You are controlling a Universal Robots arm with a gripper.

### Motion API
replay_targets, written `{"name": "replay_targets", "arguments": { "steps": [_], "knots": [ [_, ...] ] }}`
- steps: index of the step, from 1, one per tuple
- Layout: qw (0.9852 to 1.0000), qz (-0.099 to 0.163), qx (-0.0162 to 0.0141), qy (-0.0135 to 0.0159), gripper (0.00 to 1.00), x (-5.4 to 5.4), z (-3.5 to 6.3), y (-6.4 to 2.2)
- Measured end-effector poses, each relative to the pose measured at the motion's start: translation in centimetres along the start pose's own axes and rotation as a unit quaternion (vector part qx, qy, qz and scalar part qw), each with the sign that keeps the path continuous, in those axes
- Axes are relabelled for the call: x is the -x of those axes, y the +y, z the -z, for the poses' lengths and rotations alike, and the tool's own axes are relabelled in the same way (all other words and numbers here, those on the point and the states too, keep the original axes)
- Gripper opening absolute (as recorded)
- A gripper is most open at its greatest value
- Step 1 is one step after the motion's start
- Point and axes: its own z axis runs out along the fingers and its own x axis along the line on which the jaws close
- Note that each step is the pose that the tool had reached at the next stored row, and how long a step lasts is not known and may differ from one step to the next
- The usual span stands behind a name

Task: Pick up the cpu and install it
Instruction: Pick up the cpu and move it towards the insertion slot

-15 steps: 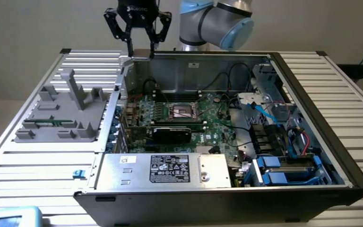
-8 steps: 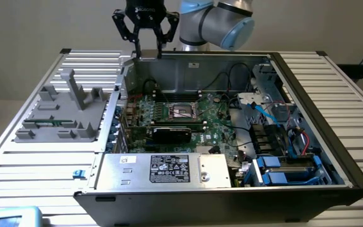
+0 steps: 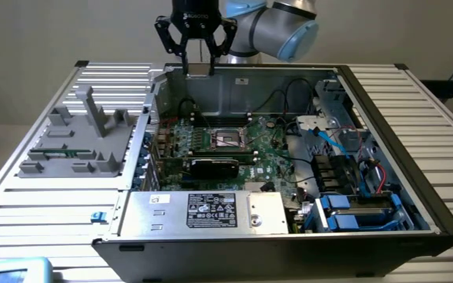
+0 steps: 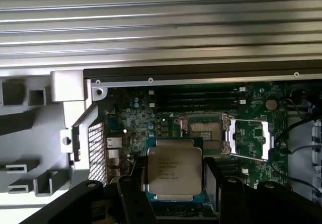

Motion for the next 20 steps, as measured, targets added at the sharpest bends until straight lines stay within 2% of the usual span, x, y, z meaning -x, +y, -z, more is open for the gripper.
{"name": "replay_targets", "arguments": {
  "steps": [14,20],
  "knots": [
    [1.0000,-0.003,0.0000,-0.0001,0.55,4.0,-2.04,0.18],
    [1.0000,-0.003,0.0000,-0.0002,0.55,4.9,-2.46,0.56]
  ]
}}
